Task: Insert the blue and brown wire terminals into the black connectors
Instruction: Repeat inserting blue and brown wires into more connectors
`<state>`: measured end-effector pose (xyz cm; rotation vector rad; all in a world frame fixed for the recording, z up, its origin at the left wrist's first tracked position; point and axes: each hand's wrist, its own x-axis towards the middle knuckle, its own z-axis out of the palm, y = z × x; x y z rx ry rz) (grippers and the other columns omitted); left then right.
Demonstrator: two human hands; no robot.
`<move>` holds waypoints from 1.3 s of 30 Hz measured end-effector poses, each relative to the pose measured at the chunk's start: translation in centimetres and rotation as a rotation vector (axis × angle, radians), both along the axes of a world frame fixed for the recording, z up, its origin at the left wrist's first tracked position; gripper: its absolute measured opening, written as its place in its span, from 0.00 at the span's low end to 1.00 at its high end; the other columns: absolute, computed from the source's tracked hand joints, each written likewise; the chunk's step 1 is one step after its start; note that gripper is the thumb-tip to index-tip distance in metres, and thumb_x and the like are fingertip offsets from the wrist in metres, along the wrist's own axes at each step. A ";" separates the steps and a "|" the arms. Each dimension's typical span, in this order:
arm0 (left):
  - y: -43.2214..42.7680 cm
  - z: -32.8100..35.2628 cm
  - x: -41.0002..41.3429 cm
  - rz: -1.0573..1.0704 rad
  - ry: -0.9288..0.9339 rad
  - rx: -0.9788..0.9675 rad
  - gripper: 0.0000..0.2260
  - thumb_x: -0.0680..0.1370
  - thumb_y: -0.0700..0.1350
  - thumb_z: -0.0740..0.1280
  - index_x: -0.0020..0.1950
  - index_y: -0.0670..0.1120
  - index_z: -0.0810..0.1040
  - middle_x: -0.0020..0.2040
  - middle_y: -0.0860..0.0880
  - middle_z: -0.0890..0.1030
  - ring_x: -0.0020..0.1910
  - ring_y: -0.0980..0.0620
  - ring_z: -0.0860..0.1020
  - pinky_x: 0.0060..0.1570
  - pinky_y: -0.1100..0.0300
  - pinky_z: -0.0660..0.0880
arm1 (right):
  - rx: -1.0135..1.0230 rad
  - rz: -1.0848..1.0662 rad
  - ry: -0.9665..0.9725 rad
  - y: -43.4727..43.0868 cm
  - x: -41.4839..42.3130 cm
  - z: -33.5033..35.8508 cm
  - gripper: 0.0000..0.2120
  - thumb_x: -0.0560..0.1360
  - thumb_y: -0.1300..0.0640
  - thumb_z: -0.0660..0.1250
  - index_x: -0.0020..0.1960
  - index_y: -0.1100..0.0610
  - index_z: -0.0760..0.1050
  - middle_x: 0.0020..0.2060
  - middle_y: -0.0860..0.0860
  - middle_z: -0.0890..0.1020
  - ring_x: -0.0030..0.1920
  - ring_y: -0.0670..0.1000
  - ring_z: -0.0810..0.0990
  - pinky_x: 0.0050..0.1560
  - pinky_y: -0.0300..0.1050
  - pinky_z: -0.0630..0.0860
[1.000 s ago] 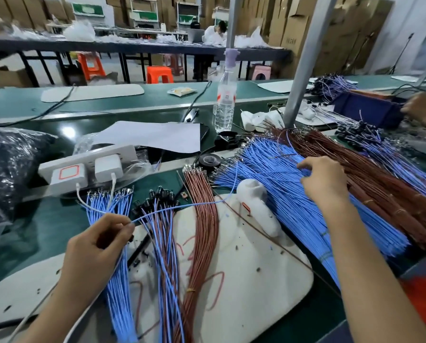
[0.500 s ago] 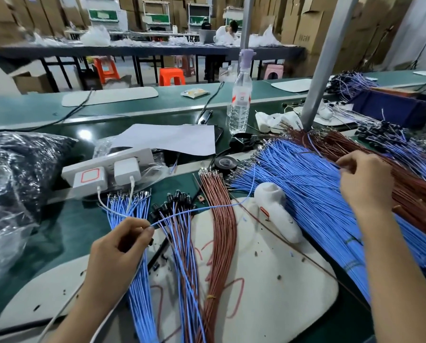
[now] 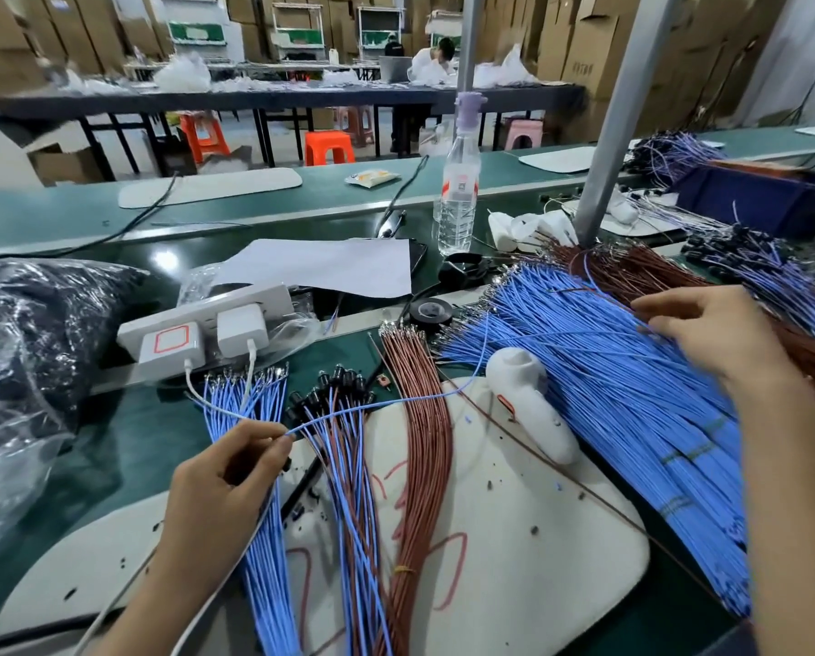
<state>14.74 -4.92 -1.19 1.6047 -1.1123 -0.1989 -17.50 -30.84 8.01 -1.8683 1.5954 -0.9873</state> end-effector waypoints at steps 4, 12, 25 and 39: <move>0.0 -0.1 0.1 0.008 -0.009 0.000 0.03 0.70 0.51 0.67 0.41 0.57 0.80 0.33 0.52 0.81 0.33 0.46 0.78 0.35 0.57 0.73 | -0.017 0.075 -0.112 -0.6 0.4 1.2 0.16 0.73 0.73 0.65 0.46 0.52 0.81 0.38 0.48 0.82 0.38 0.43 0.79 0.42 0.35 0.73; -0.1 -0.3 1.0 0.056 0.351 -0.211 0.16 0.79 0.38 0.63 0.41 0.55 0.84 0.36 0.53 0.82 0.32 0.57 0.78 0.37 0.69 0.77 | 0.555 0.575 -1.114 4.0 9.0 5.1 0.17 0.75 0.72 0.58 0.42 0.61 0.84 0.47 0.60 0.83 0.41 0.48 0.83 0.41 0.34 0.79; 0.1 0.5 -0.5 -0.030 0.323 -0.093 0.12 0.77 0.34 0.64 0.42 0.47 0.83 0.35 0.50 0.82 0.27 0.56 0.77 0.32 0.63 0.77 | 0.578 0.705 -1.001 13.9 19.4 -4.5 0.14 0.70 0.73 0.67 0.38 0.57 0.84 0.37 0.54 0.85 0.39 0.46 0.84 0.40 0.33 0.78; -0.1 0.1 -1.0 -0.104 0.207 -0.112 0.05 0.74 0.39 0.69 0.42 0.50 0.81 0.40 0.51 0.79 0.33 0.53 0.81 0.38 0.66 0.75 | 0.529 0.787 -0.768 14.2 19.3 -6.1 0.07 0.71 0.69 0.69 0.41 0.59 0.83 0.32 0.53 0.84 0.34 0.48 0.83 0.37 0.35 0.79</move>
